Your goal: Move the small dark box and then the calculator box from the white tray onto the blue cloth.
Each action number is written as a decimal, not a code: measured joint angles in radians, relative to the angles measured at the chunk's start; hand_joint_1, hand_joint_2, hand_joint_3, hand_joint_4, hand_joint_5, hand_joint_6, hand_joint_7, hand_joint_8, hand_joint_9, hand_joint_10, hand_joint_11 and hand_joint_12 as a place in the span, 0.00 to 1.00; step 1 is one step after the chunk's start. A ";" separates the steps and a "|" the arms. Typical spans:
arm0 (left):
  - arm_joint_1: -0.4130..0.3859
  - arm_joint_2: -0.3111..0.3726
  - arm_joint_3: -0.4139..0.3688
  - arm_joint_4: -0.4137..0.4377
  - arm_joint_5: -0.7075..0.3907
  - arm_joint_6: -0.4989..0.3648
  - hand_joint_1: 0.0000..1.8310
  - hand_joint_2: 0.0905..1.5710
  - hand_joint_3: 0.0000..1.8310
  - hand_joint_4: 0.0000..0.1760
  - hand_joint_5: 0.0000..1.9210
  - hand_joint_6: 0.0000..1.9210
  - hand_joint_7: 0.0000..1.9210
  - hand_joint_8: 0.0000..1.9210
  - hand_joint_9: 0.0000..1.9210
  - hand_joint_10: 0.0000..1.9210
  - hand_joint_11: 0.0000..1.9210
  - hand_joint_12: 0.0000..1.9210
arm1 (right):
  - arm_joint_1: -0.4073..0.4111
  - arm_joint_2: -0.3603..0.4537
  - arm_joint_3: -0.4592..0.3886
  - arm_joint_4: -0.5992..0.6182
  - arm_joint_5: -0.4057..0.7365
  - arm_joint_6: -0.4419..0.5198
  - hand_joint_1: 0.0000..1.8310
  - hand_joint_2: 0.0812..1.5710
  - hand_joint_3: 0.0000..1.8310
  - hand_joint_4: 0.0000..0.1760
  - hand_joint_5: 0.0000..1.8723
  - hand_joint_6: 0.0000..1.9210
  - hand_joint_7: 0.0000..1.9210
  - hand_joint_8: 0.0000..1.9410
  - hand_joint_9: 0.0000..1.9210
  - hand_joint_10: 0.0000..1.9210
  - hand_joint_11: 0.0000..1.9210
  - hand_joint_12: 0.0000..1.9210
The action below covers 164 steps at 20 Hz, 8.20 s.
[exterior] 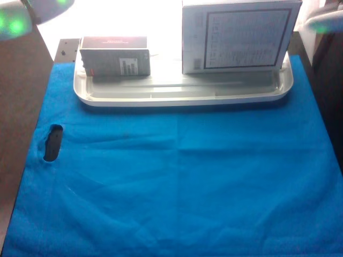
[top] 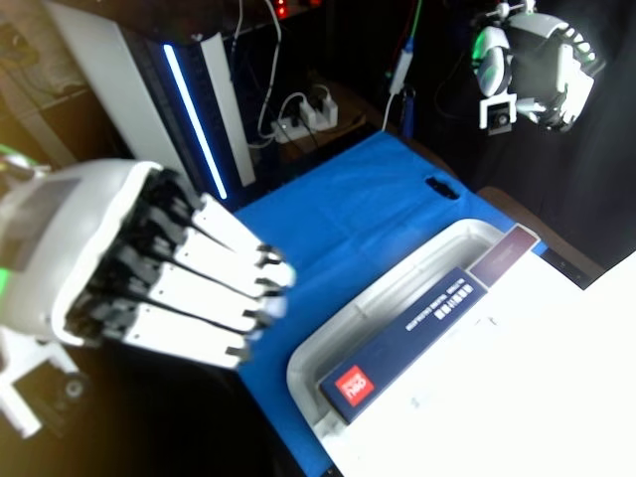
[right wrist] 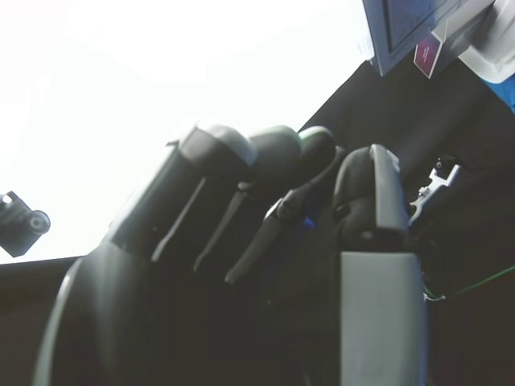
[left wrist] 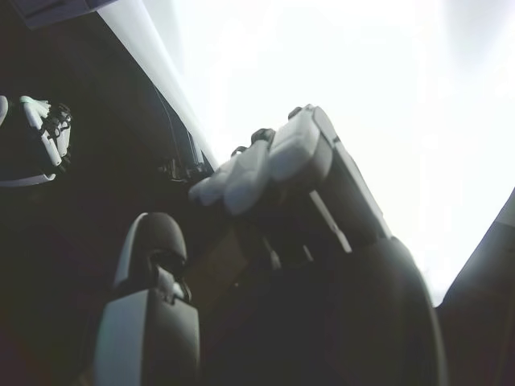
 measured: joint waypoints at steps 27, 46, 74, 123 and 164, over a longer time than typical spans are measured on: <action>-0.316 -0.177 0.297 0.637 0.647 -0.352 0.55 0.47 0.00 0.00 0.26 0.00 0.31 0.00 0.29 0.00 0.17 0.25 | -0.014 -0.049 0.003 -0.005 0.006 -0.002 0.30 0.43 0.00 0.00 0.13 0.00 0.09 0.00 0.04 0.00 0.00 0.11; -0.295 -0.273 0.360 0.700 0.742 -0.360 0.53 0.52 0.00 0.00 0.30 0.00 0.35 0.01 0.34 0.01 0.24 0.23 | -0.014 -0.054 -0.006 -0.011 0.006 0.000 0.27 0.44 0.00 0.00 0.15 0.00 0.12 0.00 0.07 0.00 0.00 0.22; -0.329 -0.174 0.293 0.716 0.607 -0.497 0.68 0.68 0.00 0.00 0.60 0.33 0.46 0.62 0.42 0.32 0.20 0.74 | -0.014 -0.060 -0.025 -0.021 0.021 0.000 0.25 0.41 0.00 0.03 0.13 0.00 0.11 0.00 0.05 0.00 0.00 0.03; 0.003 -0.055 0.065 0.773 0.298 -0.593 0.67 0.70 0.00 0.00 0.46 0.56 0.54 0.50 0.45 0.30 0.19 0.66 | -0.040 -0.067 -0.025 0.004 0.020 -0.001 0.27 0.43 0.00 0.08 0.13 0.00 0.12 0.00 0.07 0.00 0.00 0.19; -0.063 -0.026 0.085 0.534 0.228 -0.374 0.37 0.71 0.00 0.07 0.27 0.00 0.25 0.00 0.26 0.00 0.00 0.59 | 0.175 -0.361 0.420 -0.134 -0.465 0.141 0.42 0.43 0.00 0.02 0.18 0.00 0.23 0.00 0.21 0.01 0.06 0.51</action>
